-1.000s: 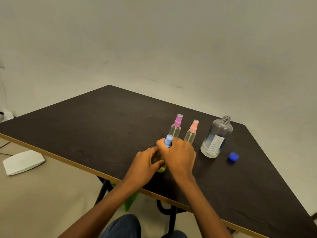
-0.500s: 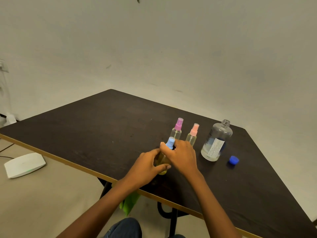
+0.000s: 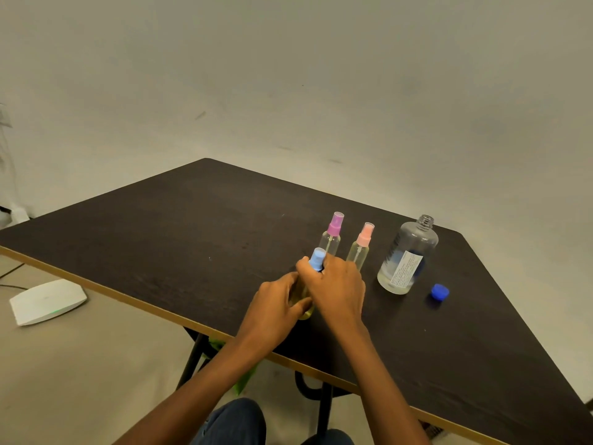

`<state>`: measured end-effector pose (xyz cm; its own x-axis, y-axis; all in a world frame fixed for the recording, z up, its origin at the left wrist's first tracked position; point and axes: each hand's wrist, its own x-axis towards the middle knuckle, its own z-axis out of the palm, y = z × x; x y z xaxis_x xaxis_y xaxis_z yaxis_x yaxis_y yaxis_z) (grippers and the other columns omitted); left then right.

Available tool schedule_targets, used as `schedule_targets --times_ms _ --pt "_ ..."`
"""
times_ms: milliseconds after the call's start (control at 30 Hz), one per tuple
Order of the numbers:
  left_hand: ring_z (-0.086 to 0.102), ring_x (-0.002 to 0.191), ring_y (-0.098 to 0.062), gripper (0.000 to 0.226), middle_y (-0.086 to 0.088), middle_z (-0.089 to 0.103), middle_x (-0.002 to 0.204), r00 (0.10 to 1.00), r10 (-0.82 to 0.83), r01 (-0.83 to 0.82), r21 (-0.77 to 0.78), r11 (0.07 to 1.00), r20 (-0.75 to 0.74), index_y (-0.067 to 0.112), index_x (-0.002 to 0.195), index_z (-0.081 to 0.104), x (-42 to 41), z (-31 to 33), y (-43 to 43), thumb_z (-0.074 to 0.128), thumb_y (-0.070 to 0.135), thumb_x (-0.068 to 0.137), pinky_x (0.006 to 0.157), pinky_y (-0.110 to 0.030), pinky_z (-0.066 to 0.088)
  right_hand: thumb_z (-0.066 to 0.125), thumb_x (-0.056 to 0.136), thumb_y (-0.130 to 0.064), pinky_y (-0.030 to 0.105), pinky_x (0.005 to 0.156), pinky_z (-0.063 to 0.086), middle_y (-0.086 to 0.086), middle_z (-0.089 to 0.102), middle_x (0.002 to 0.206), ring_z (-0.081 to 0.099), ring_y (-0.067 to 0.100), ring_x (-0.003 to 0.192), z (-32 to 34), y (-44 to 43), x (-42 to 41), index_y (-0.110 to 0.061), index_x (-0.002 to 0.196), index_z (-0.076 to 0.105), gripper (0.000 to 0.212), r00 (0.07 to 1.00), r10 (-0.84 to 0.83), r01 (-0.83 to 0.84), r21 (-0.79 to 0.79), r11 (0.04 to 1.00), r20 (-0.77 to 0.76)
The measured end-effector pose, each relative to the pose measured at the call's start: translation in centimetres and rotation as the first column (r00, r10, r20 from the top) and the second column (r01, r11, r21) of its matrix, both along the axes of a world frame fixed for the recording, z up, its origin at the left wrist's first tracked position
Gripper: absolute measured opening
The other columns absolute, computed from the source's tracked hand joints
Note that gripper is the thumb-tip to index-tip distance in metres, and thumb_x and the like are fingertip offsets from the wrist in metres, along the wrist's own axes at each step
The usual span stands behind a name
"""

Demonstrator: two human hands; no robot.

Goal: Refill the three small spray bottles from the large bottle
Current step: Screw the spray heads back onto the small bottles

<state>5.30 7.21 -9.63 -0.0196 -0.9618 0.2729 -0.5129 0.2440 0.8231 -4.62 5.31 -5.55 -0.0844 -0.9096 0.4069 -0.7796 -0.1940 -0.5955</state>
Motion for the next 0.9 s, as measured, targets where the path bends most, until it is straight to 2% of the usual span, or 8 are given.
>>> schedule_targets --times_ms 167,267,367,533,667,767,833,900 --pt "0.064 0.101 -0.015 0.034 -0.004 0.067 0.111 1.0 0.003 -0.003 0.006 1.0 0.004 0.014 0.12 0.056 0.1 -0.1 -0.1 0.062 0.018 0.088 0.088 -0.029 0.053 0.049 0.09 -0.032 0.013 0.053 0.03 -0.001 0.054 0.067 0.048 0.008 0.063 -0.6 -0.1 0.6 -0.015 0.072 0.055 0.025 0.994 -0.104 0.103 -0.041 0.994 -0.032" --pt "0.063 0.104 -0.016 0.034 -0.005 0.066 0.112 1.0 0.001 -0.001 0.007 1.0 0.008 0.012 0.122 0.055 0.1 -0.2 -0.1 0.061 0.015 0.088 0.089 -0.028 0.051 0.048 0.09 -0.032 0.02 0.056 0.035 0.0 0.055 0.067 0.051 0.009 0.064 -1.0 0.0 1.0 -0.013 0.074 0.059 0.027 0.988 -0.15 0.148 -0.077 0.986 -0.026" --pt "0.064 0.101 -0.016 0.029 -0.005 0.067 0.108 1.0 -0.004 0.004 0.003 1.0 -0.003 0.011 0.118 0.057 0.0 -0.2 -0.1 0.06 0.013 0.089 0.089 -0.033 0.053 0.048 0.089 -0.03 0.023 0.06 0.037 0.001 0.055 0.066 0.053 0.011 0.064 -1.2 0.2 1.2 -0.011 0.075 0.061 0.028 0.984 -0.177 0.174 -0.117 0.978 -0.018" --pt "0.065 0.092 -0.015 0.024 -0.005 0.068 0.102 1.0 0.002 -0.002 -0.029 1.0 0.001 0.011 0.113 0.058 0.0 -0.3 0.2 0.059 0.013 0.089 0.082 -0.03 0.055 0.05 0.088 -0.03 0.024 0.057 0.036 0.001 0.055 0.061 0.053 0.013 0.06 -1.2 0.7 1.5 -0.012 0.068 0.058 0.028 0.982 -0.189 0.19 -0.145 0.971 0.021" --pt "0.066 0.096 -0.012 0.034 0.0 0.069 0.107 0.999 -0.016 0.017 -0.056 0.998 0.03 0.016 0.118 0.056 0.1 -0.1 0.5 0.065 0.024 0.086 0.085 -0.032 0.054 0.048 0.086 -0.055 0.028 0.062 0.039 -0.005 0.053 0.067 0.05 0.012 0.065 -0.8 1.2 0.6 -0.018 0.075 0.054 0.039 0.992 -0.125 0.124 -0.057 0.991 -0.022" --pt "0.064 0.094 -0.01 0.04 0.004 0.068 0.103 0.995 -0.011 0.017 -0.07 0.997 0.096 0.02 0.116 0.057 1.0 0.4 -0.2 0.07 0.033 0.081 0.084 -0.032 0.053 0.043 0.082 -0.063 0.032 0.061 0.041 -0.005 0.049 0.064 0.049 0.013 0.062 -0.5 1.6 -1.1 -0.019 0.07 0.046 0.046 0.974 -0.081 0.096 -0.062 0.993 0.211" --pt "0.062 0.089 -0.01 0.042 0.006 0.065 0.096 0.99 0.038 -0.029 -0.067 0.997 0.138 0.019 0.114 0.057 1.9 0.8 -1.5 0.071 0.036 0.079 0.077 -0.028 0.05 0.051 0.087 -0.046 0.029 0.058 0.039 -0.002 0.052 0.067 0.051 0.015 0.065 -0.3 1.1 -2.7 -0.016 0.077 0.05 0.032 0.924 -0.124 0.166 -0.089 0.982 0.362" --pt "0.06 0.087 -0.011 0.041 0.007 0.062 0.093 0.988 0.056 -0.049 -0.048 0.998 0.146 0.017 0.111 0.059 2.7 1.2 -3.1 0.072 0.036 0.078 0.074 -0.024 0.046 0.059 0.086 -0.025 0.027 0.06 0.039 0.002 0.055 0.075 0.054 0.019 0.073 -0.2 -0.2 -4.5 -0.013 0.097 0.054 0.017 0.884 -0.177 0.215 -0.04 0.976 0.432"
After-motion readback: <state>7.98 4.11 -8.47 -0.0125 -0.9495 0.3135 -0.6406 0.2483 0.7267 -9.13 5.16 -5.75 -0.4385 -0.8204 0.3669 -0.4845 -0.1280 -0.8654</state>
